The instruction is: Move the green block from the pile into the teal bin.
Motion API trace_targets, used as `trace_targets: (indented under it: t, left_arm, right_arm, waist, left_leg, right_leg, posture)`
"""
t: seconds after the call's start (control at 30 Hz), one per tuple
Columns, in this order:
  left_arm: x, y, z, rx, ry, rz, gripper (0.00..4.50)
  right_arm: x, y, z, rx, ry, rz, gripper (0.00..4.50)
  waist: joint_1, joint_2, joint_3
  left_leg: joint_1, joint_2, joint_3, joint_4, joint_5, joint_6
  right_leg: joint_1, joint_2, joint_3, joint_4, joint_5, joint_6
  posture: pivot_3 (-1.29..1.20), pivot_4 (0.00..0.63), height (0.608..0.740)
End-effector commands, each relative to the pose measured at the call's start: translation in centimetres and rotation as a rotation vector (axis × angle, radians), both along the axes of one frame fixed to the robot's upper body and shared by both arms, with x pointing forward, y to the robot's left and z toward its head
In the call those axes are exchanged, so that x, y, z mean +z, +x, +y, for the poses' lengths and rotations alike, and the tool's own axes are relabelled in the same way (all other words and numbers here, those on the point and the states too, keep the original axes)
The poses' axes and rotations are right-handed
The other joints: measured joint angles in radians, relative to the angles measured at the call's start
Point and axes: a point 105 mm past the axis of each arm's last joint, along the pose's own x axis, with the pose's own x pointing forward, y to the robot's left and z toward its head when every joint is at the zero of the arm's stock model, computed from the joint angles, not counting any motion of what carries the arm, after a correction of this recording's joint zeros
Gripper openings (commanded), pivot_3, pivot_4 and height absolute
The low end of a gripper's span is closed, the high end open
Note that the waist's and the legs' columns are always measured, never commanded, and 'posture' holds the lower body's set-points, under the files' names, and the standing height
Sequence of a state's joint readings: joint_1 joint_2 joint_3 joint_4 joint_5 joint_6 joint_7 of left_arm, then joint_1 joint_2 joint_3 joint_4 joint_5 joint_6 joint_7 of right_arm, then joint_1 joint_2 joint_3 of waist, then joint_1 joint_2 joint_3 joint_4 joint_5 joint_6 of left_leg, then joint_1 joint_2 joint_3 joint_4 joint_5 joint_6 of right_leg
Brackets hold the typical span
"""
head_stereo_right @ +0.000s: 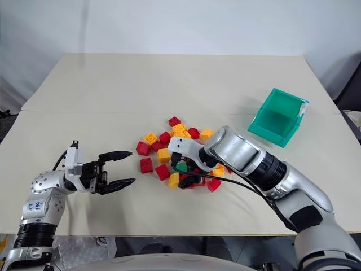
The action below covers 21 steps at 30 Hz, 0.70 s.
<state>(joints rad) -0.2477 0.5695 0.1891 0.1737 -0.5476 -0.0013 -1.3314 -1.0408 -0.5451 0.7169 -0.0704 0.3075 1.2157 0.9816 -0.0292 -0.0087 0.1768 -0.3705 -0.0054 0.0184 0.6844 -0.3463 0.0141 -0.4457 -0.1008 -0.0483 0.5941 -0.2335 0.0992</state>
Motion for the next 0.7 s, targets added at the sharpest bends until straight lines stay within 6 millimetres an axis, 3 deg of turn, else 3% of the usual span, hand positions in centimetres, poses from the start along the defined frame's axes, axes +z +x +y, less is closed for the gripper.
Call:
trace_targets:
  t: [0.03, 0.27, 0.5, 0.7]
  left_arm:
    - [0.8, 0.3, 0.1, 0.007, -0.003, -0.043, 4.50]
    - [0.9, 0.5, 0.1, 0.018, -0.006, -0.050, 4.50]
    - [1.0, 0.6, 0.2, 0.027, -0.008, -0.055, 4.50]
    - [1.0, 0.7, 0.1, 0.030, -0.008, -0.065, 4.50]
  right_arm:
    - [0.7, 2.2, -0.6, -0.075, -0.009, -0.082, 4.48]
    - [1.6, 3.7, -0.5, -0.102, 0.033, -0.102, 4.48]
    - [0.9, 5.1, -1.3, -0.105, -0.027, -0.166, 4.48]
    - [1.0, 4.8, 0.6, -0.034, 0.029, -0.188, 4.48]
  waist:
    - [-0.001, 0.000, 0.000]
    - [0.001, 0.000, 0.000]
    - [0.001, 0.000, 0.000]
    - [0.001, 0.000, 0.000]
  left_leg:
    - [0.001, 0.000, 0.000, 0.000, 0.000, 0.000]
    - [0.001, 0.001, -0.001, 0.000, 0.001, 0.001]
    - [0.000, 0.000, -0.001, 0.000, 0.001, 0.000]
    - [0.000, 0.000, -0.001, 0.000, 0.001, 0.000]
  right_leg:
    - [0.000, 0.000, 0.000, 0.001, 0.001, -0.001]
    - [-0.001, -0.001, 0.000, 0.001, 0.002, -0.003]
    - [-0.001, -0.002, -0.001, 0.003, 0.002, -0.003]
    - [-0.001, -0.002, -0.001, 0.002, 0.002, -0.003]
  posture:
    - [0.00, 0.150, 0.740]
    - [0.00, 0.150, 0.740]
    - [0.00, 0.150, 0.740]
    - [0.00, 0.150, 0.740]
